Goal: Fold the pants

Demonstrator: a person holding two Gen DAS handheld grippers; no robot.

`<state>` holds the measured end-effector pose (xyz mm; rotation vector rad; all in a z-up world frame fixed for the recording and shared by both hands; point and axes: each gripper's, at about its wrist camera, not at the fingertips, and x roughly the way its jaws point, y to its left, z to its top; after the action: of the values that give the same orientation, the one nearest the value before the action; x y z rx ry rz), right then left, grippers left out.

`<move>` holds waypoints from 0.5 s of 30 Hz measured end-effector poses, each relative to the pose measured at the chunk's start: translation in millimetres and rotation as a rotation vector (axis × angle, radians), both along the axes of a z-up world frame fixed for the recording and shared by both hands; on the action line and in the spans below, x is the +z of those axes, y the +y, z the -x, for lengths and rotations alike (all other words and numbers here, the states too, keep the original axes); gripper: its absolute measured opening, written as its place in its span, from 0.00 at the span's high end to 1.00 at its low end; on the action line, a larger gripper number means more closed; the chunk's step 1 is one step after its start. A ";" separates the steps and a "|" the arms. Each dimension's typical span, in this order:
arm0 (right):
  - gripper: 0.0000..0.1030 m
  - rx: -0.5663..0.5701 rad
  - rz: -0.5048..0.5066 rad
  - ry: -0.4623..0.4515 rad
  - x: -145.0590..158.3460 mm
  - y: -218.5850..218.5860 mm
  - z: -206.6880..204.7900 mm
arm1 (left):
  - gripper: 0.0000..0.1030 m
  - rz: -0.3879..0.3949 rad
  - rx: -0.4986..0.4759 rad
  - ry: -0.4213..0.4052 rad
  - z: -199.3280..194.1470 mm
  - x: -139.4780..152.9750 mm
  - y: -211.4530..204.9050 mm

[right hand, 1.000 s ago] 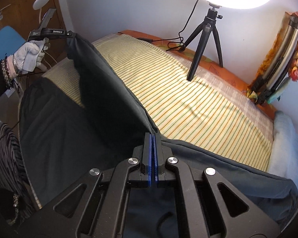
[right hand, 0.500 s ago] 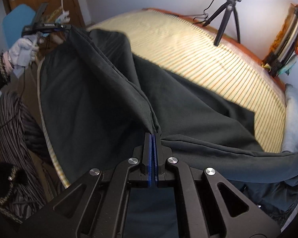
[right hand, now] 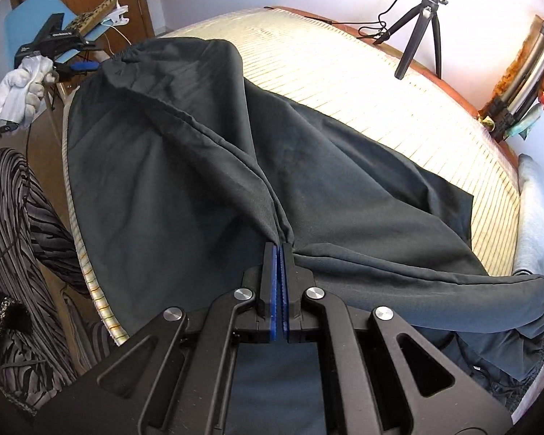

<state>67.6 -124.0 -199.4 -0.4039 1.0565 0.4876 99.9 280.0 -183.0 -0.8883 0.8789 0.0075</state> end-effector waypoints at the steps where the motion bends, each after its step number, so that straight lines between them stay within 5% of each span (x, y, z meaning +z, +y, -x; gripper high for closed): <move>1: 0.98 0.000 0.000 -0.003 0.7 -0.2 0.8 | 0.50 0.008 0.001 0.005 -3.1 -2.3 -2.4; 8: 0.98 -0.014 0.008 -0.027 0.0 0.6 0.6 | 0.54 -0.007 0.067 0.049 -15.1 -15.9 -6.3; 10: 0.98 -0.015 0.013 -0.034 -0.6 1.9 0.9 | 0.83 -0.064 0.074 0.055 -16.4 -15.0 -8.0; 15: 0.98 -0.016 0.023 -0.057 2.8 6.5 -0.6 | 0.94 -0.103 0.068 0.029 -14.7 -11.0 -0.3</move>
<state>68.2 -117.5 -196.6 -0.4270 1.0101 0.4481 114.6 279.7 -194.0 -0.8235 0.8676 0.1239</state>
